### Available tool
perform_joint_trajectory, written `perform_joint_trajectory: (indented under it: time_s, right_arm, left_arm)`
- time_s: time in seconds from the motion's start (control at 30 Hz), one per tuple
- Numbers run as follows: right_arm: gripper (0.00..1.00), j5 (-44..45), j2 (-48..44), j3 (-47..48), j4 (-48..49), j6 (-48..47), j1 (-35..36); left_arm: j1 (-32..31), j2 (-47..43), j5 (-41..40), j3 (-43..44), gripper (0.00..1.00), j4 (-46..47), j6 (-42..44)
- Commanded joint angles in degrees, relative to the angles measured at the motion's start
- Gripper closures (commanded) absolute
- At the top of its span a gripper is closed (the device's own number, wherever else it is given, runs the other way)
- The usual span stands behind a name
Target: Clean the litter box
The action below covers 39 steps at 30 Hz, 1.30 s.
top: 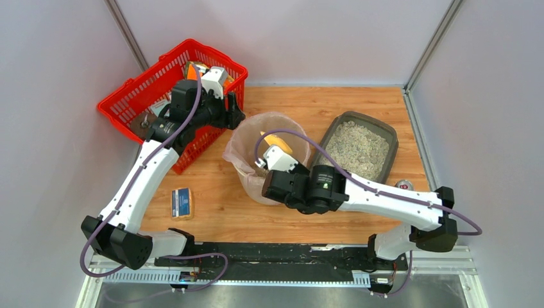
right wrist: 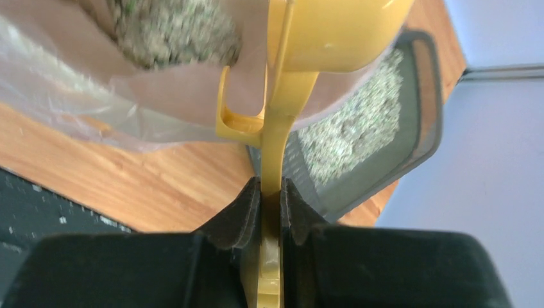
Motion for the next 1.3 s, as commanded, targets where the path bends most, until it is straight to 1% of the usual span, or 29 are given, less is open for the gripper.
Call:
perform_joint_trajectory:
  time_s: [0.0, 0.17, 0.3, 0.4, 0.5, 0.57, 0.77, 0.87, 0.97, 1.07, 1.27]
  right_arm:
    - [1.0, -6.7, 1.1, -4.7, -10.2, 3.4, 0.3]
    - [1.0, -4.3, 0.5, -0.3, -10.7, 3.1, 0.2]
    - [0.98, -3.5, -2.2, 4.5, -8.9, 2.0, 0.2]
    - [0.96, -3.4, -4.6, 5.9, -7.3, 2.0, 0.2]
    - [0.94, -3.7, -7.7, 4.4, -4.7, 1.8, 0.1]
    - [0.93, -5.5, -9.3, 0.7, -2.6, 1.9, -0.1]
    - [0.94, -11.9, -9.8, -7.4, -0.3, 3.8, -1.9]
    - [0.94, -14.5, -9.7, -9.3, 1.7, 3.2, -2.4]
    - [0.94, -15.4, -9.1, -9.7, 2.5, 2.7, -3.2]
    - [0.95, -14.2, -9.1, -8.1, 2.6, 2.1, -3.5]
    - [0.93, -15.2, -11.7, -1.2, 6.7, 0.0, -3.6]
  left_arm:
    - [-0.2, 0.0, 0.4, 0.1, 0.32, 1.0, 0.2]
    - [-0.2, -0.1, 0.5, 0.2, 0.32, 1.1, 0.0]
    - [-0.2, -0.3, 0.2, 0.2, 0.32, 1.0, 0.3]
    - [-0.2, -0.3, 0.4, 0.2, 0.32, 1.0, 0.1]
    - [-0.2, -0.3, 0.5, 0.2, 0.32, 1.0, 0.1]
    - [-0.2, -0.3, 0.5, 0.1, 0.32, 1.1, 0.1]
    - [-0.2, -0.3, 0.5, 0.2, 0.32, 1.2, 0.0]
    - [-0.2, -0.3, 0.7, 0.0, 0.32, 1.3, 0.0]
    - [-0.2, -0.3, 0.6, 0.0, 0.32, 1.3, 0.0]
    - [-0.2, -0.3, 0.6, 0.0, 0.32, 1.3, 0.0]
    - [-0.2, -0.7, 1.1, -0.1, 0.32, 1.7, 0.3]
